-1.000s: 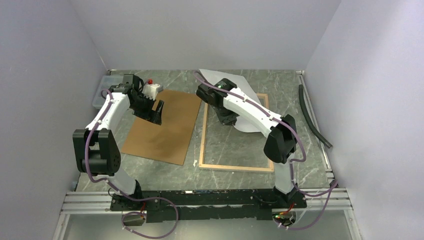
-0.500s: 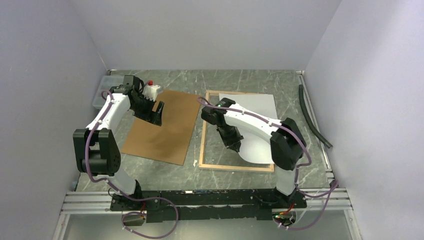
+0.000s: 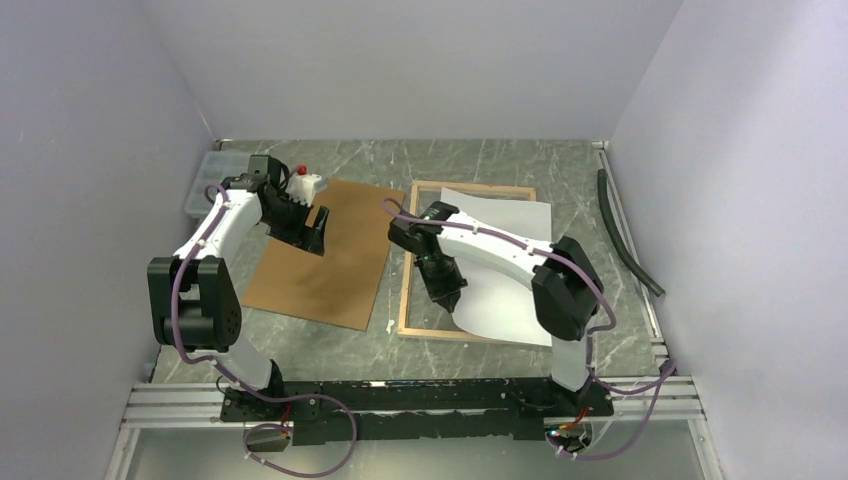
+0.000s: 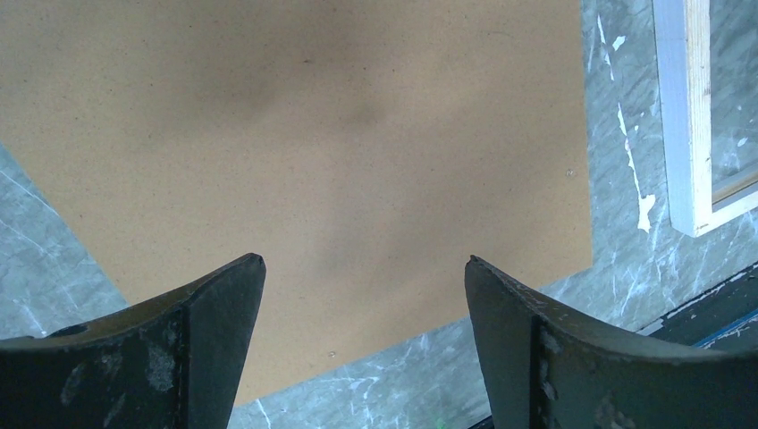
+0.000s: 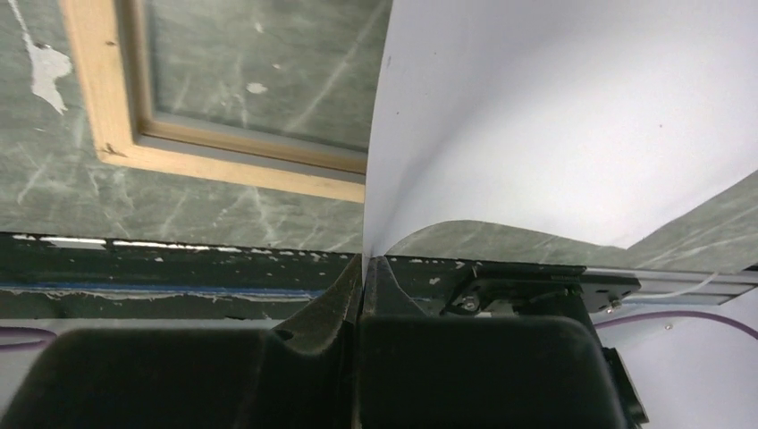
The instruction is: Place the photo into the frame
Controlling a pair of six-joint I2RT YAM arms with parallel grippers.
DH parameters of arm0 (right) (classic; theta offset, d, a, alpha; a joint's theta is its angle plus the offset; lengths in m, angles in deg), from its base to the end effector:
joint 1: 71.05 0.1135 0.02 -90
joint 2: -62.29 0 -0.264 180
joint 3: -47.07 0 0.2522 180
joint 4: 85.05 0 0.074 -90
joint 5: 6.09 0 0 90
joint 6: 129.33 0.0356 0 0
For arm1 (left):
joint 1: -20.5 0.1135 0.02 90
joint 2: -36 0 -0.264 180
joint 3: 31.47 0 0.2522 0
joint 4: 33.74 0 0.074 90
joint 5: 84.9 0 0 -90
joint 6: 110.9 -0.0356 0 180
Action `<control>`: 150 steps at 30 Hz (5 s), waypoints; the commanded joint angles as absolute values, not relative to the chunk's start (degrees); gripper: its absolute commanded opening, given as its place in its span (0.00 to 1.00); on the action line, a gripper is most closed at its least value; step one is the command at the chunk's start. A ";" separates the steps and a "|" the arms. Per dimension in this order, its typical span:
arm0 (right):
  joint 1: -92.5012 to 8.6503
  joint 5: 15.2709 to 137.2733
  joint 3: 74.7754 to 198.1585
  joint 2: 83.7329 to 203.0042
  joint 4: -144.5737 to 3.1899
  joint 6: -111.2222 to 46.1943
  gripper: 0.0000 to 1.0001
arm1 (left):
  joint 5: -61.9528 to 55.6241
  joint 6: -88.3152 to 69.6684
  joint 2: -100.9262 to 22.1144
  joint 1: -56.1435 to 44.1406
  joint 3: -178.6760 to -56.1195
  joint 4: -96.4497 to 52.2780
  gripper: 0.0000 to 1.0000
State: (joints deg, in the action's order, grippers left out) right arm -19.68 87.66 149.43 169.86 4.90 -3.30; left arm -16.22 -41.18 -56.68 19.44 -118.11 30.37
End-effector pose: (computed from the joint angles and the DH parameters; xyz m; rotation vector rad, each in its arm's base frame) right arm 0.2147 0.2649 0.2332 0.4206 -3.0885 0.1708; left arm 0.3192 -0.0189 0.2499 0.5894 2.6464 -0.4237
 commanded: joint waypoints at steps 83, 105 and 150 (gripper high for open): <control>-17.15 90.36 156.68 173.05 -1.23 -3.61 0.78 | -15.45 -42.64 -54.62 19.58 -118.86 30.03 0.92; -17.57 87.53 158.68 171.08 -23.30 -0.51 0.84 | -19.83 -45.53 -59.70 33.19 -128.85 36.20 0.94; -21.98 79.05 157.58 189.79 -52.77 26.66 0.96 | -5.19 -49.67 -75.01 33.65 -111.16 14.90 0.65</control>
State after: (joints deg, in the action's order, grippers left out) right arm -21.93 83.68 159.59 189.68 -42.82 22.25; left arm -0.36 -51.73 -70.69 37.12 -114.57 12.29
